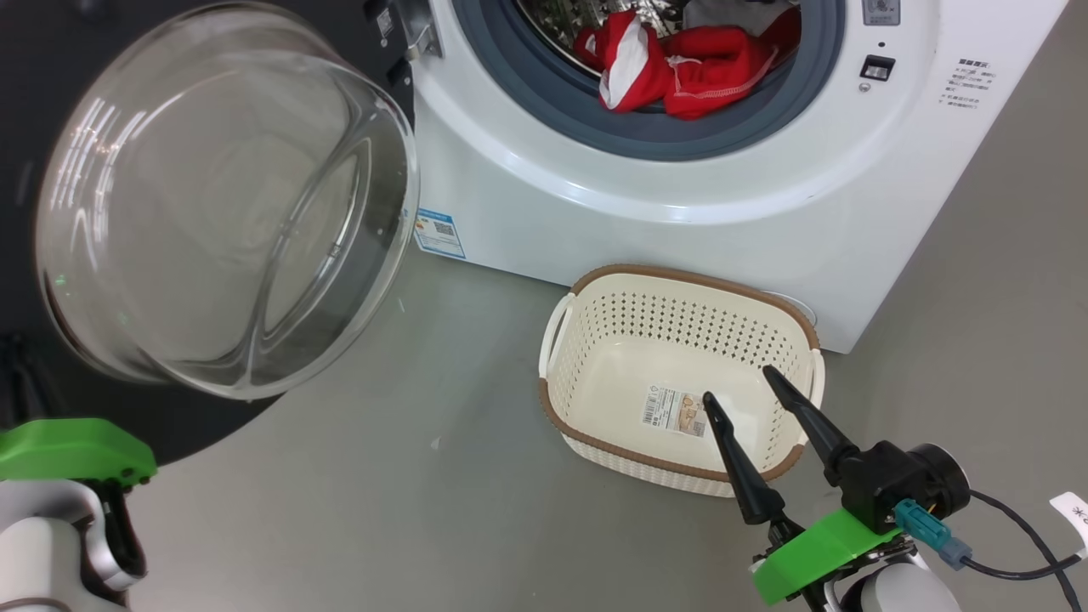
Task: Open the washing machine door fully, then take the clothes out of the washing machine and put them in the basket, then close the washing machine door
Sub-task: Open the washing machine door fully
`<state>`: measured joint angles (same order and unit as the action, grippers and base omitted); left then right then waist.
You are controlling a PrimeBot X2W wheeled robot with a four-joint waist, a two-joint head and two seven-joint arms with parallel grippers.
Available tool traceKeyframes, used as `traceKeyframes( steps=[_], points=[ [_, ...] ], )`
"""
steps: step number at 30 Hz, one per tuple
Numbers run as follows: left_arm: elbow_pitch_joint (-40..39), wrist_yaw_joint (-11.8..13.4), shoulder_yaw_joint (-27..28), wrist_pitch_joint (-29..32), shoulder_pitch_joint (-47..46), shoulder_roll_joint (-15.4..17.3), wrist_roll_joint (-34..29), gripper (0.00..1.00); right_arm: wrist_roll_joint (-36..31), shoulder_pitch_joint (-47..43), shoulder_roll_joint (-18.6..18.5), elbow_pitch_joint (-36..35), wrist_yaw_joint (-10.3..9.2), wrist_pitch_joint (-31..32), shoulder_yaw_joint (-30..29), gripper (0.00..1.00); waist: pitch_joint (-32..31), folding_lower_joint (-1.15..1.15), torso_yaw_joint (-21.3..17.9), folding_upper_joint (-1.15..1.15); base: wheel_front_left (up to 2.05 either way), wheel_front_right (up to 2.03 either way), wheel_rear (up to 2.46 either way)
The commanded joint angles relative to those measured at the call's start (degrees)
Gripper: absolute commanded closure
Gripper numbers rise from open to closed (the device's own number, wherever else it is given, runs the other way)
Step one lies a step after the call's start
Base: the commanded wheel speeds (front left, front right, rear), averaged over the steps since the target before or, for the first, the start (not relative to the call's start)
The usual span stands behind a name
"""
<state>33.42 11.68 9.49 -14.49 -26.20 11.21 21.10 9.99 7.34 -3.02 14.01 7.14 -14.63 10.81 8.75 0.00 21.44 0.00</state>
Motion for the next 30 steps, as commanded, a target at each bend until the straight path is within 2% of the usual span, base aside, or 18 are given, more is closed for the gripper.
traceKeyframes(
  steps=[1,16,22,23,24,25,30],
  points=[
    [-0.5,-0.1,3.1,-0.5,-1.9,3.3,-0.7,1.0,-0.4,1.9,0.1,-1.0,0.35,-0.4,1.7,0.0,0.0,0.0,-0.2,0.0,0.0,0.0,0.0],
    [3.0,-2.5,7.6,-0.5,-2.5,4.1,-3.8,1.0,0.6,2.2,0.1,-0.1,0.35,-0.4,2.8,0.0,-1.0,0.0,-1.3,0.0,0.0,0.0,0.0],
    [1.9,-3.7,8.6,-0.5,-1.9,3.5,-4.8,1.0,1.1,1.9,0.1,0.2,0.35,-0.4,2.7,0.0,-1.9,0.0,-1.7,0.0,0.0,0.0,0.0],
    [1.3,-3.9,8.9,-0.5,-1.7,3.2,-4.9,0.63,1.3,1.8,0.1,0.2,0.35,-0.4,2.4,0.0,-2.0,0.0,-1.7,0.0,0.0,0.0,0.0],
    [0.5,-4.0,9.0,-0.5,-1.4,2.9,-5.2,0.34,1.4,1.7,0.1,0.2,0.35,-0.4,2.0,0.0,-2.2,0.0,-1.7,0.0,0.0,0.0,0.0],
    [-1.9,-4.5,9.1,-0.5,-0.6,1.8,-5.7,0.0,1.8,1.6,0.1,0.3,0.35,-0.4,1.5,0.0,-2.7,0.0,-1.7,0.0,0.0,0.0,0.0],
    [-8.6,-6.4,9.8,-0.5,1.3,-1.7,-5.0,0.0,2.2,1.5,0.1,0.2,0.35,-0.4,0.2,0.0,-3.5,0.0,-1.5,0.0,0.0,0.0,0.0]
  ],
)
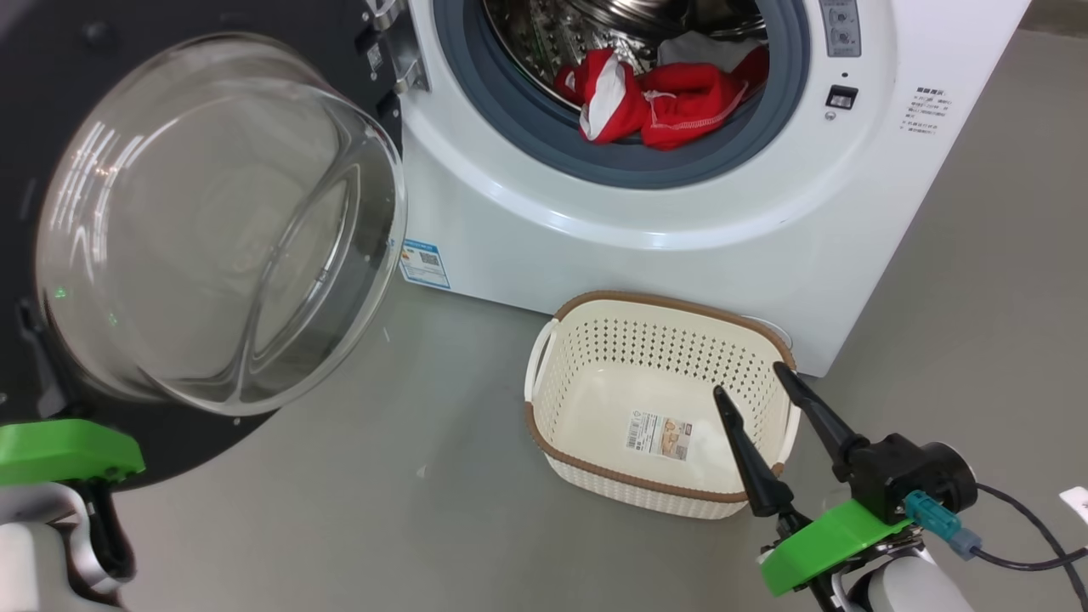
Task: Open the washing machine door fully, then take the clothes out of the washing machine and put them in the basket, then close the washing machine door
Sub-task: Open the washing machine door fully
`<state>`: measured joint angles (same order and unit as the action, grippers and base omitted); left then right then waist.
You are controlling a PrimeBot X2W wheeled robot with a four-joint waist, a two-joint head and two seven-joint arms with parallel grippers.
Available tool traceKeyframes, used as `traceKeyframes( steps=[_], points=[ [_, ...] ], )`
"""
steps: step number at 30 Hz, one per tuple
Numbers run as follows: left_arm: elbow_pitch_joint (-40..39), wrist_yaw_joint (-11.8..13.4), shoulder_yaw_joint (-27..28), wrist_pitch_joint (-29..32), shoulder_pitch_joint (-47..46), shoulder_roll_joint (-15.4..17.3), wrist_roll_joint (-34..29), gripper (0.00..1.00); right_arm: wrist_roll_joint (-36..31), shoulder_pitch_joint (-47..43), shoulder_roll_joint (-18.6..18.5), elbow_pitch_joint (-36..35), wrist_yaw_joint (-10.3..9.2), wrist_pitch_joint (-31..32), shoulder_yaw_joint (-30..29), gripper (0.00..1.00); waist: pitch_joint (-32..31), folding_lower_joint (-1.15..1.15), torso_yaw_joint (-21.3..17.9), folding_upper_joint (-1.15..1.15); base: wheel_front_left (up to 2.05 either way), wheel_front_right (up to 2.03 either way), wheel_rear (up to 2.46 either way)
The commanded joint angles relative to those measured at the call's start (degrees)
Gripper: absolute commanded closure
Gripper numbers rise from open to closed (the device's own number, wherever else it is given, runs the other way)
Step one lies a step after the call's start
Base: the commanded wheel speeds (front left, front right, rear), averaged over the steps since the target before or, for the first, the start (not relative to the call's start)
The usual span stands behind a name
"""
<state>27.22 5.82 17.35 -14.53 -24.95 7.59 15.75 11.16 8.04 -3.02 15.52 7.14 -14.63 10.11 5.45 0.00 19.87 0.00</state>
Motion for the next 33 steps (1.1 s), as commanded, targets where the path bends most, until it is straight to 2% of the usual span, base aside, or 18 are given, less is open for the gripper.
traceKeyframes(
  steps=[1,6,12,21,26,33],
  points=[
    [-4.0,-0.9,2.0,-0.5,0.3,1.4,0.5,0.0,1.0,0.8,0.1,-1.4,0.35,-0.4,0.6,0.0,-0.3,0.0,0.0,0.0,0.0,0.0,0.0],
    [-11.5,-2.7,2.0,-0.5,2.0,0.0,0.1,0.0,1.5,1.0,0.1,-1.5,0.35,-0.4,-1.1,0.0,-0.8,0.0,-0.9,0.0,0.0,0.0,0.0],
    [-19.9,-7.9,-2.3,-0.3,5.2,-2.2,0.5,0.0,1.6,1.2,0.1,-1.4,0.35,-0.4,-3.9,0.0,-1.6,0.0,-3.2,0.0,0.0,0.0,0.0],
    [-23.5,-10.6,-12.2,5.0,8.2,-4.0,2.7,0.0,2.3,2.6,0.1,-1.5,0.35,-0.4,-9.1,0.0,-1.8,0.0,-8.5,0.0,0.0,0.0,0.0],
    [-23.5,-11.3,-15.8,4.2,9.9,-4.3,3.3,0.0,3.3,3.6,0.1,-2.5,0.35,-0.4,-10.5,0.0,-1.5,0.0,-11.8,0.0,0.0,0.0,0.0],
    [-22.9,-11.5,-19.1,1.6,12.7,-3.5,0.1,0.0,-2.3,2.9,0.1,-3.4,0.35,-0.4,-8.9,0.0,-1.2,0.0,-15.9,0.0,0.0,0.0,0.0]
  ],
)
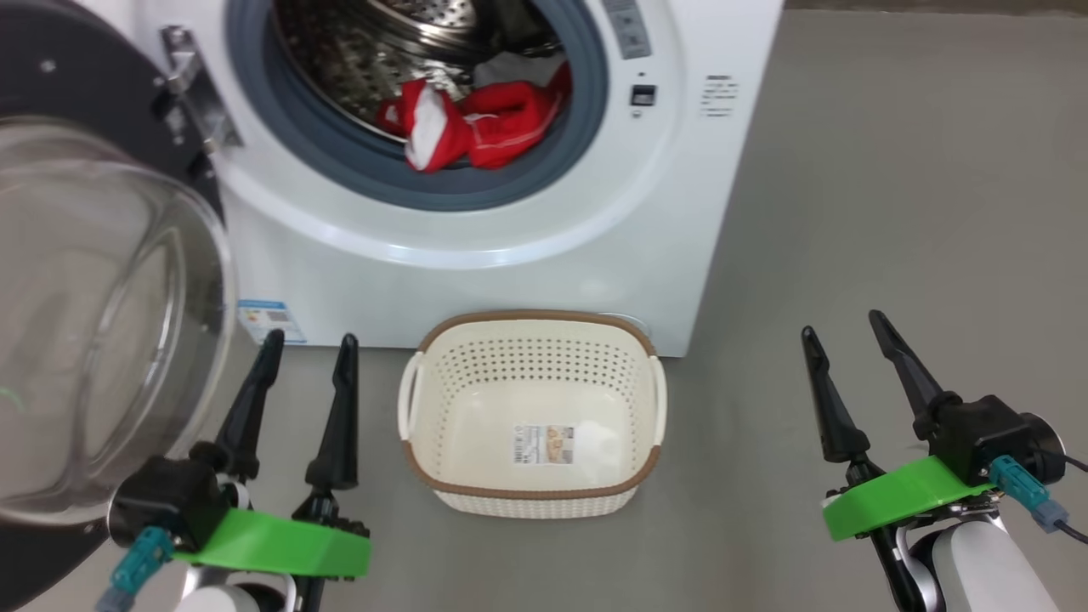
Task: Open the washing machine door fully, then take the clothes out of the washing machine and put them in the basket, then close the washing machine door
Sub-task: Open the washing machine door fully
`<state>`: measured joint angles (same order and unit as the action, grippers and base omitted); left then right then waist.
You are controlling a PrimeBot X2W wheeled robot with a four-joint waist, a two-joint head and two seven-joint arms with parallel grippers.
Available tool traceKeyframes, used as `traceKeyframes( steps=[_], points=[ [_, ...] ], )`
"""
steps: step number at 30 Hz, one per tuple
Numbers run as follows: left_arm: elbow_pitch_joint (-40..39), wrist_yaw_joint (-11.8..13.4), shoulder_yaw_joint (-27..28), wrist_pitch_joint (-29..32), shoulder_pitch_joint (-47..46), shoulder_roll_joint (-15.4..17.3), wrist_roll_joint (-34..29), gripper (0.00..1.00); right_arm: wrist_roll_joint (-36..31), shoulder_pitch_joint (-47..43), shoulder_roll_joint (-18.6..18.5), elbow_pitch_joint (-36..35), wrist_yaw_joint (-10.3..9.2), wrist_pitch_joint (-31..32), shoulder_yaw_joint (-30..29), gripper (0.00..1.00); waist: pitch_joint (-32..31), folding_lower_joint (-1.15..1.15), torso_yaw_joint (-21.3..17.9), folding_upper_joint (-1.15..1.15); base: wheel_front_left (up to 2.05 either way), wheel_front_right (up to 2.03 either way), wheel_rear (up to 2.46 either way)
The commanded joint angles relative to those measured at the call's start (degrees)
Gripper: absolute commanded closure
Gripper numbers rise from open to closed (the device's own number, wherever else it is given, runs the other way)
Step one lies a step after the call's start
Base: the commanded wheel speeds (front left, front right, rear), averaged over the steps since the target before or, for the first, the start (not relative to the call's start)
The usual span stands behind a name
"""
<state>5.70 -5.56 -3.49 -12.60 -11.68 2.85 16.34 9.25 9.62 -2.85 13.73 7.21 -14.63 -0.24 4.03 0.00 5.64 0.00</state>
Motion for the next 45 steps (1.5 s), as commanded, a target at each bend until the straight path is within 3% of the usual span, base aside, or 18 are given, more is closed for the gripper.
traceKeyframes(
  steps=[1,18,23,27,45],
  points=[
    [-1.3,0.0,1.7,-0.6,-0.2,1.2,-0.6,0.0,-0.4,1.3,0.0,-2.1,0.28,-0.4,1.4,0.0,0.3,0.0,-2.1,0.0,0.0,0.0,0.0],
    [-1.5,2.3,4.4,-2.4,5.0,1.1,-2.8,0.0,1.6,-3.6,0.0,-8.5,0.28,-0.4,-0.7,0.0,-0.5,0.0,-5.7,0.0,0.0,0.0,0.0],
    [-3.4,1.8,5.6,-2.4,7.3,1.0,-3.0,0.0,3.1,-5.4,0.0,-9.5,0.28,-0.4,-2.4,0.0,-0.7,0.0,-5.9,0.0,0.0,0.0,0.0],
    [-4.9,1.2,6.2,-2.4,9.3,0.9,-3.4,0.0,0.7,-6.9,0.0,-10.1,0.28,-0.4,-2.0,0.0,-1.3,0.0,-6.0,0.0,0.0,0.0,0.0],
    [-3.9,1.3,7.9,-2.4,14.2,0.7,-4.5,0.0,-0.4,-12.1,0.0,-10.4,0.28,-0.4,-0.7,0.0,-5.7,0.0,-6.9,0.0,0.0,0.0,0.0]
  ],
)
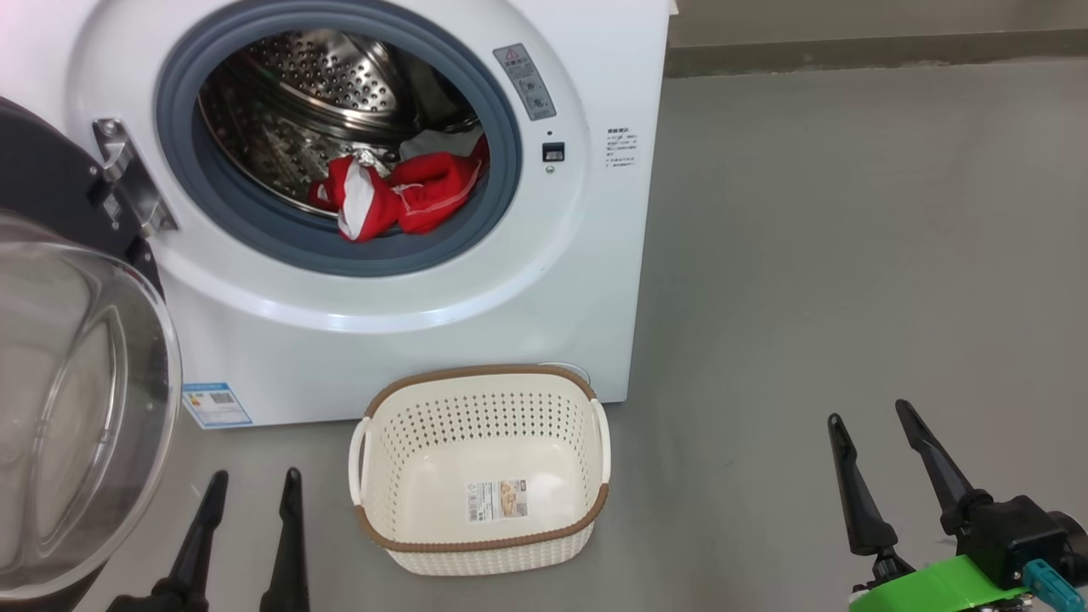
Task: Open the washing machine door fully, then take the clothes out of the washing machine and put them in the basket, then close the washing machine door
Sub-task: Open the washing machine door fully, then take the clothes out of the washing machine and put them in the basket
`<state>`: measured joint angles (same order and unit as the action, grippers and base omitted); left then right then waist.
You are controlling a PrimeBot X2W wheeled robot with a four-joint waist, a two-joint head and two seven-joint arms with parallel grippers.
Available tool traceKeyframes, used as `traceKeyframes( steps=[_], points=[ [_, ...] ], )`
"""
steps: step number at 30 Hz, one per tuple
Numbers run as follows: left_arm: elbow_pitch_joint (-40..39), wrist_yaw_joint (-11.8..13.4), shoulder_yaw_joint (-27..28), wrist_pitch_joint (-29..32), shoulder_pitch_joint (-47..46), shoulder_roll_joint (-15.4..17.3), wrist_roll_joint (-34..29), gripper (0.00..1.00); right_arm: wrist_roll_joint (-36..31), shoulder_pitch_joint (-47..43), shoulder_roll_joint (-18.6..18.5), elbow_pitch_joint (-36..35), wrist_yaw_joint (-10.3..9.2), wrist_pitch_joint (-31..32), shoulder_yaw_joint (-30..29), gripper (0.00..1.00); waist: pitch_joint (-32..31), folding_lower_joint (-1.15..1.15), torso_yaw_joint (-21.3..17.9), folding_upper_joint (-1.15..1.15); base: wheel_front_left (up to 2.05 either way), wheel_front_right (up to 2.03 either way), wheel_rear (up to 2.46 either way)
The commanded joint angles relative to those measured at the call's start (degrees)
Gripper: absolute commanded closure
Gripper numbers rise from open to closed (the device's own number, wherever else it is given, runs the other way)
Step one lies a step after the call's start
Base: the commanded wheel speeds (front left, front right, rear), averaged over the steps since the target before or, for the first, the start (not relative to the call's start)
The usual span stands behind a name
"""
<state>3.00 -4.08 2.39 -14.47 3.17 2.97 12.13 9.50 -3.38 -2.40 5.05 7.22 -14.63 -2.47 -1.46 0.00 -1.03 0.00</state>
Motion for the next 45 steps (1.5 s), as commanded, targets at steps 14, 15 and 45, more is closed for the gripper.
traceKeyframes(
  steps=[14,15,45],
  points=[
    [-0.8,-0.7,2.0,-0.5,-0.3,0.5,0.7,0.0,-0.3,0.8,-0.5,-1.5,0.26,-0.4,1.9,0.0,-0.9,0.0,0.2,0.0,0.0,0.0,0.0],
    [-0.7,-0.7,1.9,-0.5,-0.2,0.5,0.8,0.0,-0.2,0.8,-0.5,-1.4,0.26,-0.4,1.9,0.0,-0.9,0.0,0.3,0.0,0.08,-0.08,0.0],
    [-3.4,-2.2,0.1,-0.5,-1.0,0.5,4.3,0.0,-0.2,1.5,-0.5,-0.1,0.26,-0.4,2.4,0.0,-0.4,0.0,0.7,0.0,1.12,-1.12,0.0]
  ],
)
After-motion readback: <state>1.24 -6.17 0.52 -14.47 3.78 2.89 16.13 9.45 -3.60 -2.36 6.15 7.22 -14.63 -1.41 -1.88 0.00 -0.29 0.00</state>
